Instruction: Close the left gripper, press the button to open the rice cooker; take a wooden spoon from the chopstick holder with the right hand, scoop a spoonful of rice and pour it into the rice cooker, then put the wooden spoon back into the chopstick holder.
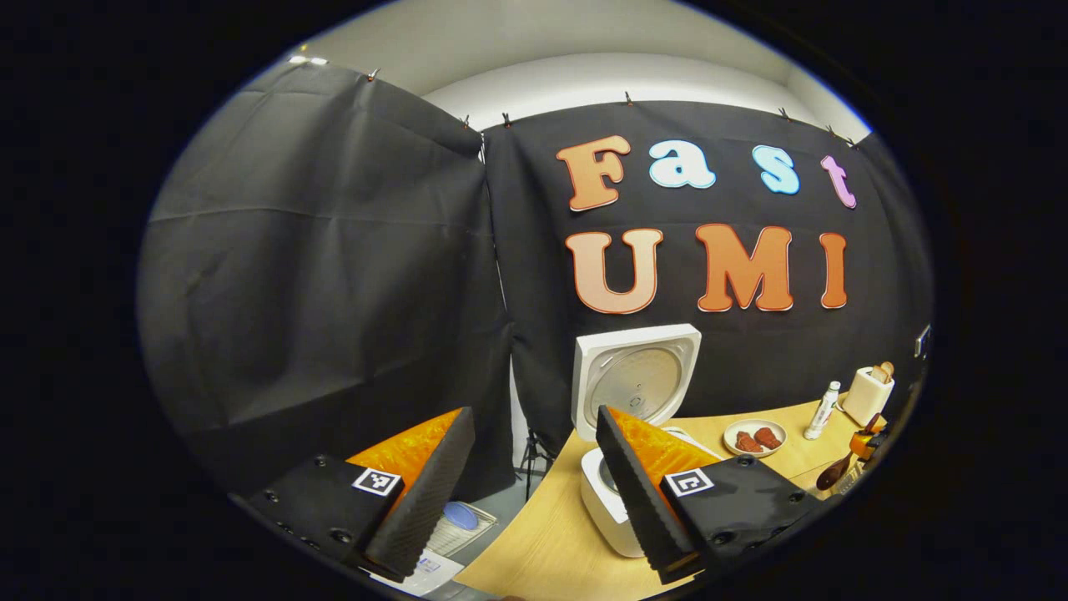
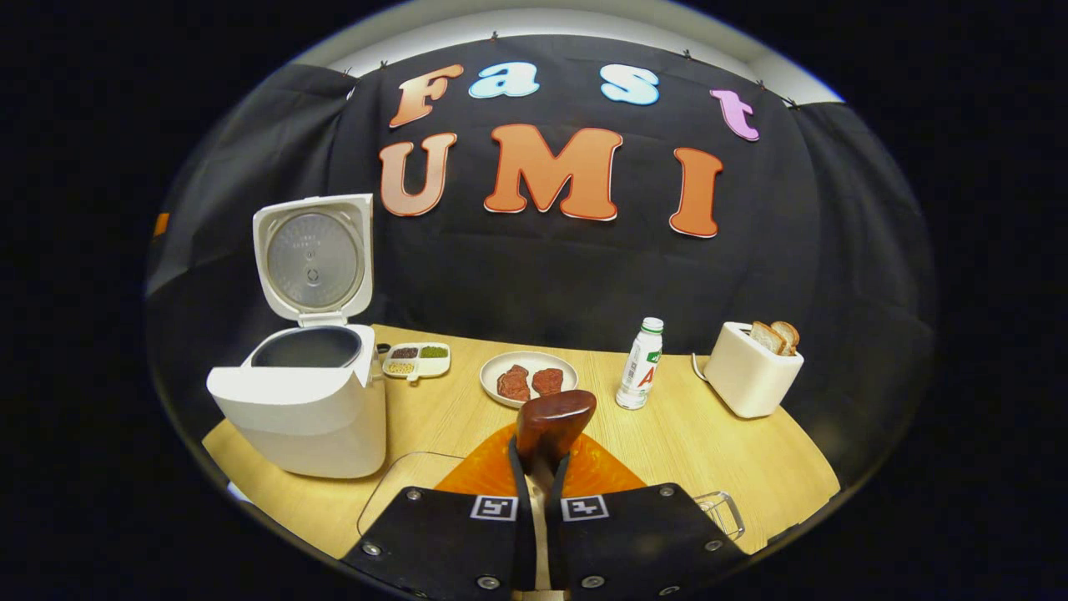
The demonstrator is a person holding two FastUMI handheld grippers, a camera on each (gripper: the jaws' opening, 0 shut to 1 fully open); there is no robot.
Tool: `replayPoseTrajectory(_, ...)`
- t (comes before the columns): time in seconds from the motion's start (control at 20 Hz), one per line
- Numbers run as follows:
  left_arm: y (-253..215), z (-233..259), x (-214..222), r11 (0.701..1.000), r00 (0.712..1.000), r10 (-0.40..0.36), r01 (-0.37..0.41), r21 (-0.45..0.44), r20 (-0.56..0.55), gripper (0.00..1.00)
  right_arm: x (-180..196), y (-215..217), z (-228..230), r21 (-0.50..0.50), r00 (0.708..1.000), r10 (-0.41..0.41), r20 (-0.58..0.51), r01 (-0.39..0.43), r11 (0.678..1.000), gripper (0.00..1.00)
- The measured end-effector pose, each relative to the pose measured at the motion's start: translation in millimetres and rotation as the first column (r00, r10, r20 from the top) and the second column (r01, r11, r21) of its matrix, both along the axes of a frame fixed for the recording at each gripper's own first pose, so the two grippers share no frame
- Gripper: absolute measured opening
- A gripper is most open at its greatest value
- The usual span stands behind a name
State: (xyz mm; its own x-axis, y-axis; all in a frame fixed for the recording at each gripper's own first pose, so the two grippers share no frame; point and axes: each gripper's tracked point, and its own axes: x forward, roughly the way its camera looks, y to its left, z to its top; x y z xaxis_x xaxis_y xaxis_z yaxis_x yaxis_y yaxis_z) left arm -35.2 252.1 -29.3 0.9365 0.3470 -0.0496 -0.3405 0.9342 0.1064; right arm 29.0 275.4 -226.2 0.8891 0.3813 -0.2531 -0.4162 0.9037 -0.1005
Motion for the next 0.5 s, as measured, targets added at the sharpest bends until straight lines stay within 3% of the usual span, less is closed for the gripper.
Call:
replayPoseTrajectory(0.3, -1.0, -3.1, 2.9, 1.0, 1.0, 0.002, -0.001, 0.02, -0.021, 1.0, -12.1, 11.2, -33.4, -0.076, 1.0, 0.026, -0.003, -0.027, 0.997, 0.05)
replayPoseTrajectory(0.5, -10.0, -6.3, 7.6, 1.0, 1.0, -0.01, 0.01, 0.015, -0.025, 1.0, -31.1, 15.4, -51.3, 0.046, 0.992, 0.029, -0.121, -0.023, 0.999, 0.05)
